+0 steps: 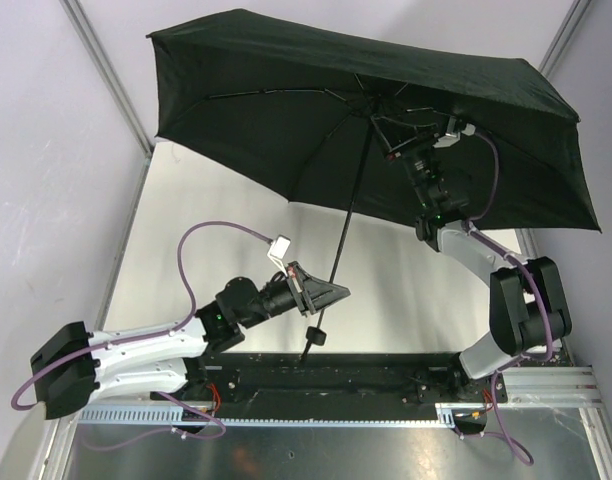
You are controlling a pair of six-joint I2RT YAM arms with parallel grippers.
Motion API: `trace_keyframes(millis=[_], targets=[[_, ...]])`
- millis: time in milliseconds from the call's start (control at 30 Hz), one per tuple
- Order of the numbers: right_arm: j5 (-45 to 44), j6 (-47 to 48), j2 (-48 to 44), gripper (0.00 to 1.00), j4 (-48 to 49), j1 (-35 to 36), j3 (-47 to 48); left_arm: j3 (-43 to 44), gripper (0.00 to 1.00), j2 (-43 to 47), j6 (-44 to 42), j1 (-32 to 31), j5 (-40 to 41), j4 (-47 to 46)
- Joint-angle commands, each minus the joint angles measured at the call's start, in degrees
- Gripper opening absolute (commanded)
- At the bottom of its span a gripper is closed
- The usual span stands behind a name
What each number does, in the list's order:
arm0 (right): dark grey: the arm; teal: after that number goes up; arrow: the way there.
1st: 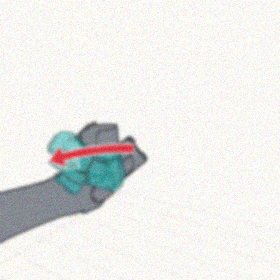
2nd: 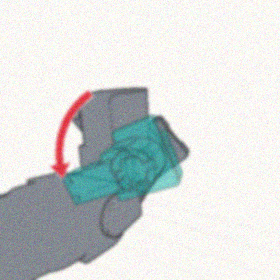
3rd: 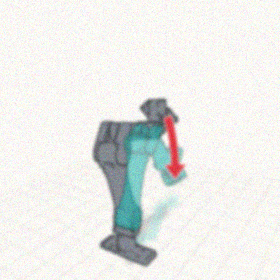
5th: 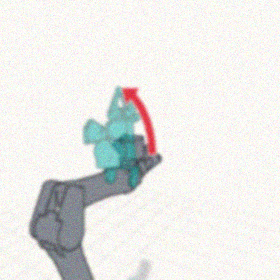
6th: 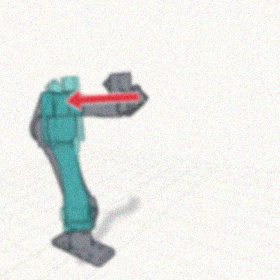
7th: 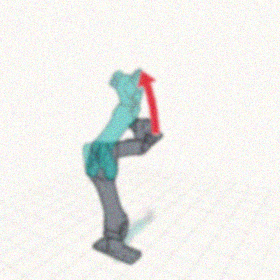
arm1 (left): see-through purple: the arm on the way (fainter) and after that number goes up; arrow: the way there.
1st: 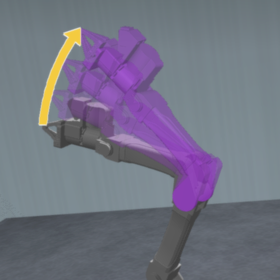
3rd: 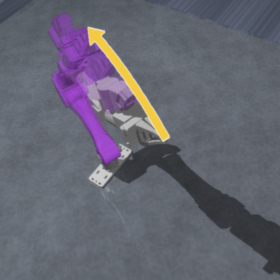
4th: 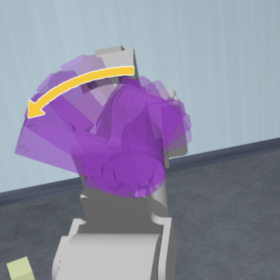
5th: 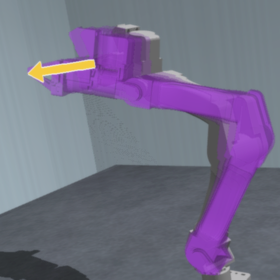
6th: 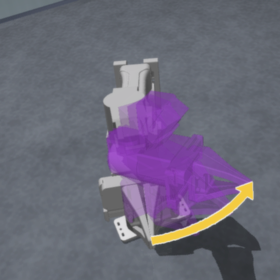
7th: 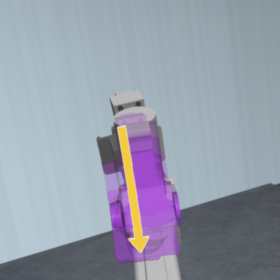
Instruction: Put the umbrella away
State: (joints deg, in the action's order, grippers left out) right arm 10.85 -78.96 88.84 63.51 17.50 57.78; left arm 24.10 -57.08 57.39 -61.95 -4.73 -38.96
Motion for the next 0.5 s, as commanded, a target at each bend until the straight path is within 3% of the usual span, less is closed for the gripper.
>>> trace_keyframes(millis=[0, 200, 467], targets=[[-2.29, -1.91, 1.58, 0.52, 2.02, -0.98, 3.95, 0.15, 0.0, 0.52, -1.25, -0.37, -4.78, -9.23], [-0.85, -2.88, 4.28, 0.49, 0.47, -1.29, 6.52, 0.24, 0.0, 0.11, -0.86, -0.36, -5.13, -9.84], [-0.73, -4.71, 6.88, 0.22, 0.19, -2.57, 8.67, 0.55, 0.0, -0.49, -0.16, -0.36, -5.99, -10.35]])
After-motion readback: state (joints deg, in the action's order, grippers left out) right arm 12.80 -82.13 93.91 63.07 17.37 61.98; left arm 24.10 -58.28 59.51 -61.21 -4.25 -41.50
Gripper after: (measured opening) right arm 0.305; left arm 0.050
